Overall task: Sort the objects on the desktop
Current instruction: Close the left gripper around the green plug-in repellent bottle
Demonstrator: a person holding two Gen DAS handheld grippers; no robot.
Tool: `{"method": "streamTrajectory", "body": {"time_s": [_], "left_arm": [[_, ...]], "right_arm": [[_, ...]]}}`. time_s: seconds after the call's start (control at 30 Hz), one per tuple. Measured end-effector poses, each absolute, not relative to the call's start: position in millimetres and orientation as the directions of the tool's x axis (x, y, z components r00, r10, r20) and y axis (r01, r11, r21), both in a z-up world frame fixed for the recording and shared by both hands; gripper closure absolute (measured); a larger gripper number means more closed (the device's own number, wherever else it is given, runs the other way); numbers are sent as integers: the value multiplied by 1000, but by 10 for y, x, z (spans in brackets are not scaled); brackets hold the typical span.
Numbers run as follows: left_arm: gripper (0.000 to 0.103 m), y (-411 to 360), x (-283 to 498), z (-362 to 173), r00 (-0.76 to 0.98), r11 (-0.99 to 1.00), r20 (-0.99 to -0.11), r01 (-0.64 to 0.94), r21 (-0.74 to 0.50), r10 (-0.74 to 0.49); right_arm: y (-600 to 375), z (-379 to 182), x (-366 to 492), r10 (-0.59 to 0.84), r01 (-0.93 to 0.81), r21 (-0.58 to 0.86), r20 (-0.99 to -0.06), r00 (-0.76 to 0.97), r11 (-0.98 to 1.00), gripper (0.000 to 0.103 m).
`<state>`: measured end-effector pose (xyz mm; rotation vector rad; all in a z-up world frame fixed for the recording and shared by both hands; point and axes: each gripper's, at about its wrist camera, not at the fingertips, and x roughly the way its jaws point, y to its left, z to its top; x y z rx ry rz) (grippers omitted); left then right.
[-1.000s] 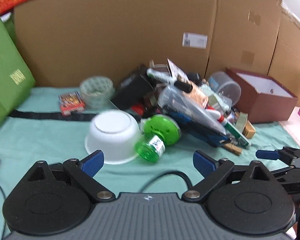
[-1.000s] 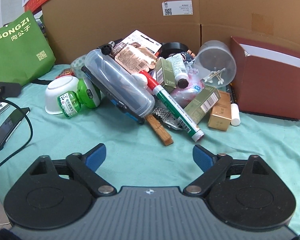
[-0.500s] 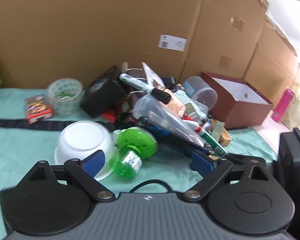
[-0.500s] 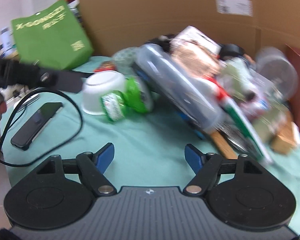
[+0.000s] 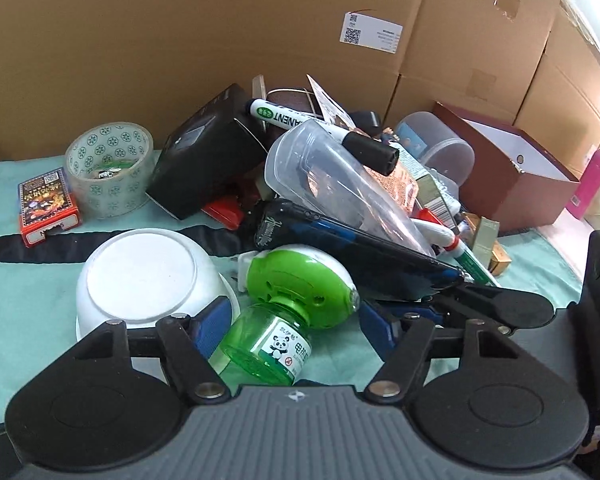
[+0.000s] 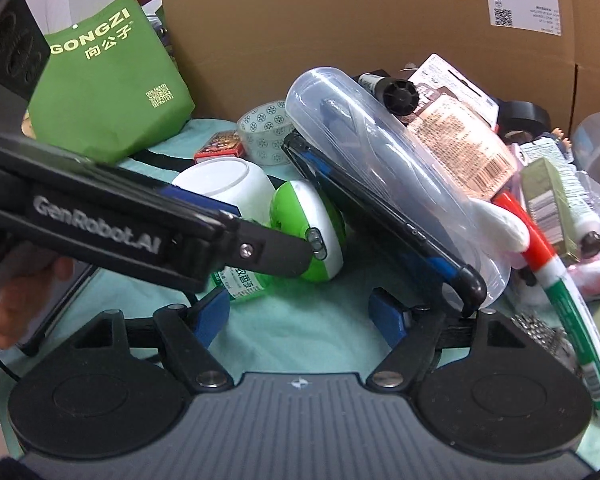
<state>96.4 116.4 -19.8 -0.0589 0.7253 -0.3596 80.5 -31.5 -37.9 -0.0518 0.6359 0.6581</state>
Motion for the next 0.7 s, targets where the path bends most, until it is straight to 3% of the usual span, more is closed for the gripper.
{"method": "streamTrajectory", "body": {"time_s": [0.07,0.13,0.2,0.4,0.7], "left_arm": [[32,1153,969,-187,690,938,-641,306,-162,-336],[49,1145,963,-173,684,938,-649,311,-156,-335],[56,1146,957,-189,638,919,-668,336,-204,-382],[55,945,762,-222,613,898,-667,383,-217,-422],[55,650,519,-184,551,836,-655,491,-246,-517]], "right_arm": [[-291,-383,839,562,-595,152,-569,600,789,22],[-280,-376,844,568,-610,141,-570,594,780,23],[-294,-364,813,573,-623,129,-566,592,771,30],[-466,-292,620,595,-657,114,-559,577,745,45],[-1006,-235,125,531,-631,46,-590,609,774,45]]}}
